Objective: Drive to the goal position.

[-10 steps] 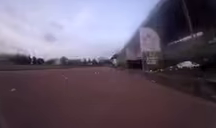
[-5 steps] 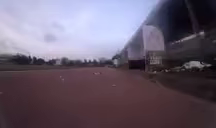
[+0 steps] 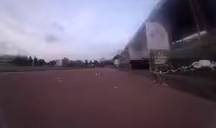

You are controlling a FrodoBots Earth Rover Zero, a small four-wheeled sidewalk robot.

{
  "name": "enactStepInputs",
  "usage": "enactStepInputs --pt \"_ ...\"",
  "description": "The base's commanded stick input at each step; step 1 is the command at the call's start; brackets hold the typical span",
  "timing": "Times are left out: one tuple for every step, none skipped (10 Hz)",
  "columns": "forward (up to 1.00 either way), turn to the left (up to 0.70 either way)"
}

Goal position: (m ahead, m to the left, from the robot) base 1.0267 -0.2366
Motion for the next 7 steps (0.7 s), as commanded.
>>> enactStepInputs --pt "0.70 0.00" --pt "0.70 -0.17" --pt "0.70 -0.29" --pt "0.70 -0.07" --pt "0.70 0.00" --pt "0.70 0.00" --pt "0.70 0.00"
